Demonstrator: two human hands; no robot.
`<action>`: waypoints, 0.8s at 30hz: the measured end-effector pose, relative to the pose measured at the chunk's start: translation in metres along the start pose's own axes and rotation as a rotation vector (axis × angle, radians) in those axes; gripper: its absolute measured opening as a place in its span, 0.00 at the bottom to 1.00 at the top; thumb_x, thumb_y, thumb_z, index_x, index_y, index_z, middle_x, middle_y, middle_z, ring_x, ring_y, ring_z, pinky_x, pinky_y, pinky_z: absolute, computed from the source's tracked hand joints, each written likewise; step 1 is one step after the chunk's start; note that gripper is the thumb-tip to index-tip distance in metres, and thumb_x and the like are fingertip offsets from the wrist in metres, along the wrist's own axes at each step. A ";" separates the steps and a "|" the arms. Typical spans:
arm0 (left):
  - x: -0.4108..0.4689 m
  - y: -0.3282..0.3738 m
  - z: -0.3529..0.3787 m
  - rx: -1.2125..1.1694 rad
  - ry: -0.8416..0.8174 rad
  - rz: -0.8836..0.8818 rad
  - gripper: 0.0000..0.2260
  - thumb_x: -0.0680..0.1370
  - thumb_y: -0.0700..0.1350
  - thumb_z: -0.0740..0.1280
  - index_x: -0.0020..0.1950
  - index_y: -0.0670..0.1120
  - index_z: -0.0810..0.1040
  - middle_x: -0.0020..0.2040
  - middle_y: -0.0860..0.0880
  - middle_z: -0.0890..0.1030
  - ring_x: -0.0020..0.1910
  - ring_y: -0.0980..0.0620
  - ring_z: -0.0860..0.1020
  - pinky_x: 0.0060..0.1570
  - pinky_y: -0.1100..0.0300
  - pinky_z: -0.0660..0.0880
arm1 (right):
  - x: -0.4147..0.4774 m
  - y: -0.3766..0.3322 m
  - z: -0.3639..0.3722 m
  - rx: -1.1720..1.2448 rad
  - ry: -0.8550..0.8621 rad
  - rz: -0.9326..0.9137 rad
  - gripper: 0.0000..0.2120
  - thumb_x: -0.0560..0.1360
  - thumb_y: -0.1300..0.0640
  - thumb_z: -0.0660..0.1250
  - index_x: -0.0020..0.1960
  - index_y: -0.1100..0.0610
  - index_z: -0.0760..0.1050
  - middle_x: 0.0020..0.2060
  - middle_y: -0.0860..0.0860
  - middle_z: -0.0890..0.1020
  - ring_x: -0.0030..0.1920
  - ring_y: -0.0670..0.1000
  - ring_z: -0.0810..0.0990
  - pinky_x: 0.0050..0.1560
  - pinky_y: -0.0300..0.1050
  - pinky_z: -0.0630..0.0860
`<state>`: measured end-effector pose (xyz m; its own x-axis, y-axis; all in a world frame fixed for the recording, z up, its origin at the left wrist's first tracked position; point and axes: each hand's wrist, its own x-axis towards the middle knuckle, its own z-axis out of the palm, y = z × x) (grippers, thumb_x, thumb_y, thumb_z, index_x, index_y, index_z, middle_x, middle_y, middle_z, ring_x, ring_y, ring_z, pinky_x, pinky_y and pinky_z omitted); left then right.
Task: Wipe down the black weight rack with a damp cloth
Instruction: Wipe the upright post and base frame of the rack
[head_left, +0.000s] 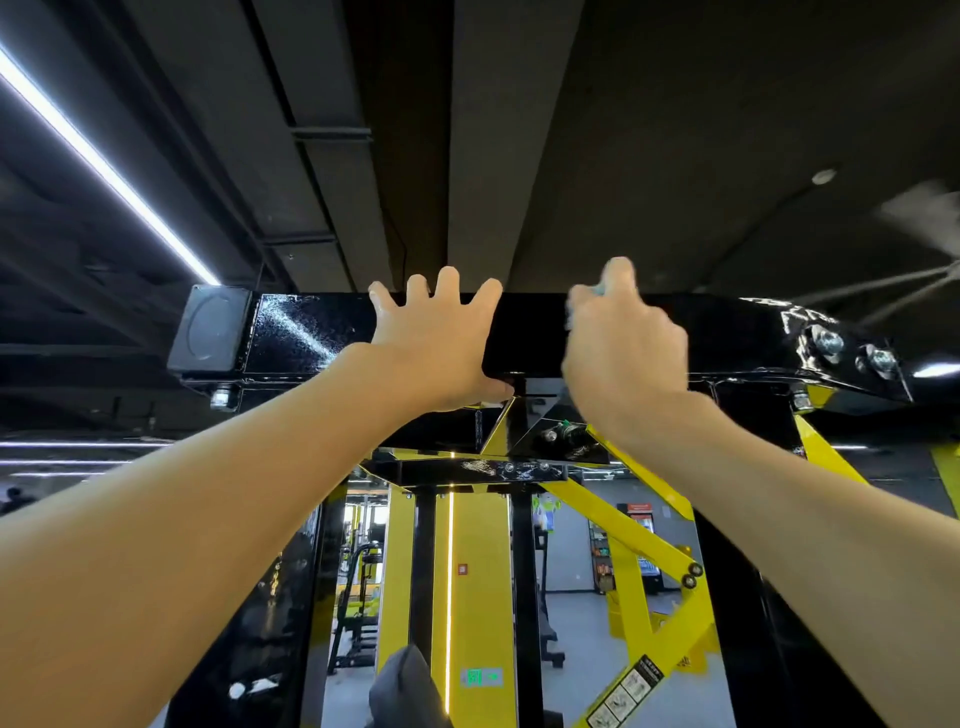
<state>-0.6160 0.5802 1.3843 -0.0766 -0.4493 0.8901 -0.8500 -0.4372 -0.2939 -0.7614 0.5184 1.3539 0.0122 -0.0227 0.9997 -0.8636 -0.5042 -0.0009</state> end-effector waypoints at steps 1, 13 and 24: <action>0.000 0.001 0.000 -0.005 0.003 -0.005 0.46 0.69 0.72 0.68 0.78 0.55 0.52 0.75 0.42 0.60 0.73 0.36 0.62 0.70 0.29 0.57 | -0.005 -0.009 0.002 -0.001 -0.044 -0.069 0.12 0.76 0.62 0.66 0.59 0.57 0.71 0.59 0.55 0.66 0.27 0.48 0.59 0.27 0.42 0.50; -0.004 0.007 0.005 -0.036 0.047 0.004 0.44 0.71 0.69 0.68 0.78 0.52 0.52 0.76 0.45 0.59 0.74 0.37 0.60 0.70 0.27 0.54 | -0.022 0.007 0.007 -0.004 -0.073 -0.262 0.19 0.74 0.62 0.69 0.63 0.53 0.70 0.57 0.52 0.67 0.31 0.48 0.63 0.27 0.41 0.50; -0.005 0.010 0.001 -0.057 0.011 -0.015 0.45 0.72 0.70 0.67 0.80 0.51 0.50 0.78 0.48 0.58 0.76 0.39 0.58 0.71 0.28 0.53 | -0.026 0.031 0.007 0.086 0.031 -0.150 0.17 0.75 0.62 0.69 0.62 0.54 0.74 0.53 0.52 0.68 0.30 0.47 0.62 0.27 0.39 0.50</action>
<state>-0.6241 0.5773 1.3769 -0.0693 -0.4340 0.8983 -0.8793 -0.3988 -0.2605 -0.7846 0.4972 1.3278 0.1209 0.0837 0.9891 -0.8068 -0.5722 0.1471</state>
